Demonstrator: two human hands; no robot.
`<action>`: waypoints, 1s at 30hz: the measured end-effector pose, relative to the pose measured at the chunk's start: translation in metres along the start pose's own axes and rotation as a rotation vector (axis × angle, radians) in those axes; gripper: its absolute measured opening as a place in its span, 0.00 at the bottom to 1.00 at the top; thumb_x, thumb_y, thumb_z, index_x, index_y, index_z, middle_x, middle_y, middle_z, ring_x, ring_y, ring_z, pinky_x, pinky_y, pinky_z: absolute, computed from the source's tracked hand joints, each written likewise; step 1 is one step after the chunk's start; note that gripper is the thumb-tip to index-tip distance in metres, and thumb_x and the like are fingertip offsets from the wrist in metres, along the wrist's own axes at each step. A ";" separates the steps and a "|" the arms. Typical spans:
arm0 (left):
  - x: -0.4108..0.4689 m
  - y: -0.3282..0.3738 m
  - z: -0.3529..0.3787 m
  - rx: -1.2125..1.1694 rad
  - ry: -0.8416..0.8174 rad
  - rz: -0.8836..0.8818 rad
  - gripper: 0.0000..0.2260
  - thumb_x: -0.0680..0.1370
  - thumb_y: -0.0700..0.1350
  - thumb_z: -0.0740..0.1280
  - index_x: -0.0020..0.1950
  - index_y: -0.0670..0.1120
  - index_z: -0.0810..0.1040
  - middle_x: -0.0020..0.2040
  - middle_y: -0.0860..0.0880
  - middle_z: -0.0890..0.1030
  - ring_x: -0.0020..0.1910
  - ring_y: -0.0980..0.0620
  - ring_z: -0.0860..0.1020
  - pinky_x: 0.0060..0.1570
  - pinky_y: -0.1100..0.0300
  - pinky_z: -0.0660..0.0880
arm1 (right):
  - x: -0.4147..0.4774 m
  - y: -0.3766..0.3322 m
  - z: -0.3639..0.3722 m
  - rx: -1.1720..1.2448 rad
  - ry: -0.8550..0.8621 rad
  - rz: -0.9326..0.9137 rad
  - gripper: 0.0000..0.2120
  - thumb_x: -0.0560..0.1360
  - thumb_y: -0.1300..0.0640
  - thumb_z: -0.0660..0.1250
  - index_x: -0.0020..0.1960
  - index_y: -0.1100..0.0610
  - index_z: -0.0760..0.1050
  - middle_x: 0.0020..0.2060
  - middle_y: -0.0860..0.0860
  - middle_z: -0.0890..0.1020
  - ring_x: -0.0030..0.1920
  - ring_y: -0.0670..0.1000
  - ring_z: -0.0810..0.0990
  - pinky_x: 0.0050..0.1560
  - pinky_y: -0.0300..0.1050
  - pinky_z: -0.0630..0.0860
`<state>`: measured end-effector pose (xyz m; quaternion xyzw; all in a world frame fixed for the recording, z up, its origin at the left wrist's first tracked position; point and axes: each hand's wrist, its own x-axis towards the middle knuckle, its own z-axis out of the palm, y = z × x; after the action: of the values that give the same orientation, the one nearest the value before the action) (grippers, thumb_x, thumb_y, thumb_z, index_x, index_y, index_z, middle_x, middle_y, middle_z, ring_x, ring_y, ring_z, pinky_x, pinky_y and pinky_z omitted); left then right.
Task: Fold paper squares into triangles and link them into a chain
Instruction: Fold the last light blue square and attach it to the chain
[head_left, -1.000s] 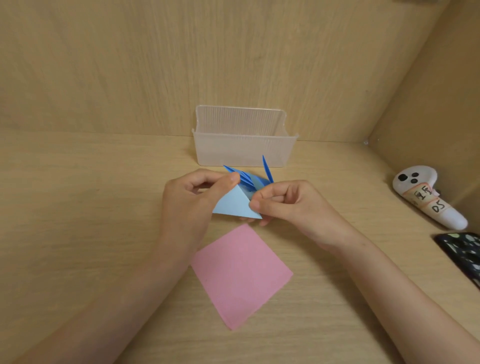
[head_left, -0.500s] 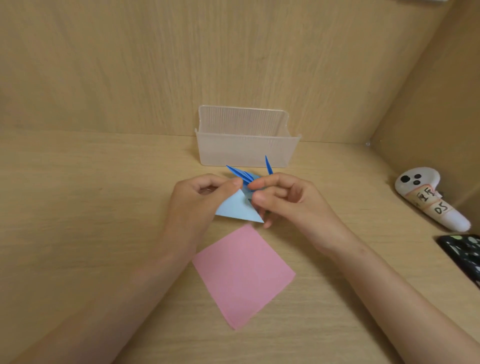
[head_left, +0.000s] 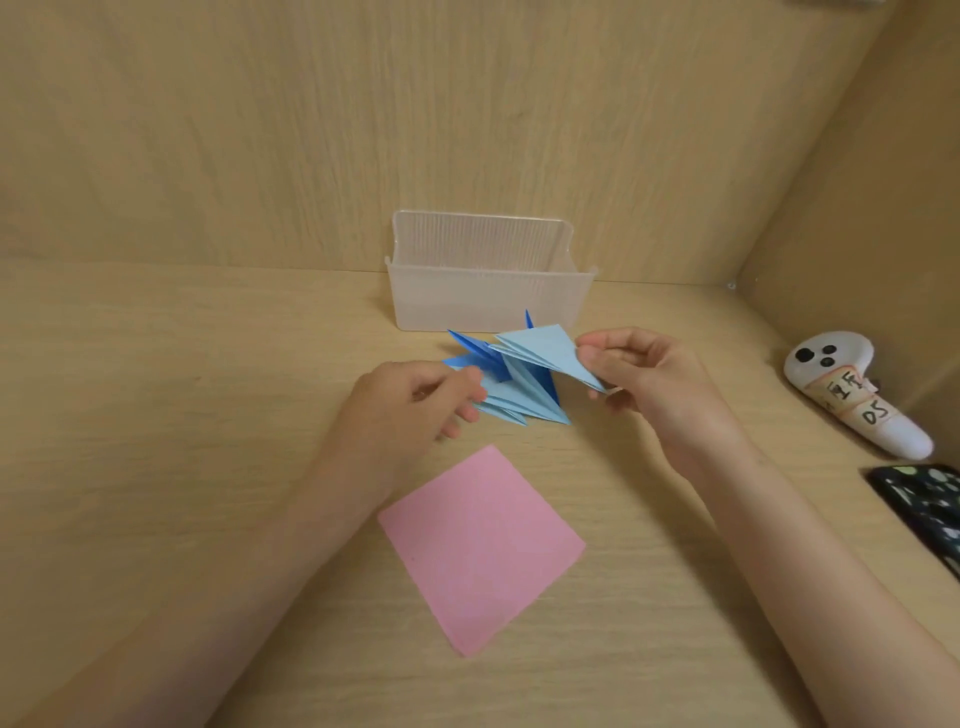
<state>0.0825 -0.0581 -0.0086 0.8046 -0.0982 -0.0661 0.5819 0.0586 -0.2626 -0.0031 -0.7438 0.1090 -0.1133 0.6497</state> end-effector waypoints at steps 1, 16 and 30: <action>0.001 -0.004 -0.001 0.100 0.003 0.047 0.09 0.75 0.51 0.67 0.39 0.49 0.83 0.35 0.53 0.82 0.29 0.60 0.74 0.30 0.69 0.68 | 0.001 0.001 -0.002 -0.043 0.017 0.005 0.02 0.74 0.62 0.69 0.47 0.59 0.79 0.33 0.53 0.79 0.26 0.43 0.74 0.27 0.35 0.67; -0.002 -0.018 -0.003 0.484 -0.313 0.106 0.26 0.59 0.50 0.81 0.51 0.54 0.74 0.44 0.59 0.75 0.38 0.64 0.71 0.43 0.68 0.70 | 0.005 0.022 0.006 -0.549 -0.015 -0.021 0.05 0.73 0.59 0.69 0.38 0.55 0.78 0.28 0.47 0.77 0.27 0.43 0.72 0.31 0.34 0.67; 0.000 -0.021 -0.002 0.505 -0.305 0.159 0.27 0.62 0.50 0.80 0.58 0.59 0.75 0.48 0.59 0.70 0.41 0.61 0.71 0.49 0.66 0.70 | 0.003 0.010 0.003 -0.494 0.160 -0.155 0.07 0.76 0.54 0.65 0.41 0.54 0.79 0.37 0.48 0.81 0.31 0.46 0.72 0.33 0.41 0.68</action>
<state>0.0847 -0.0500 -0.0280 0.8945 -0.2602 -0.1139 0.3454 0.0627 -0.2619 -0.0133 -0.8745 0.1270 -0.1911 0.4274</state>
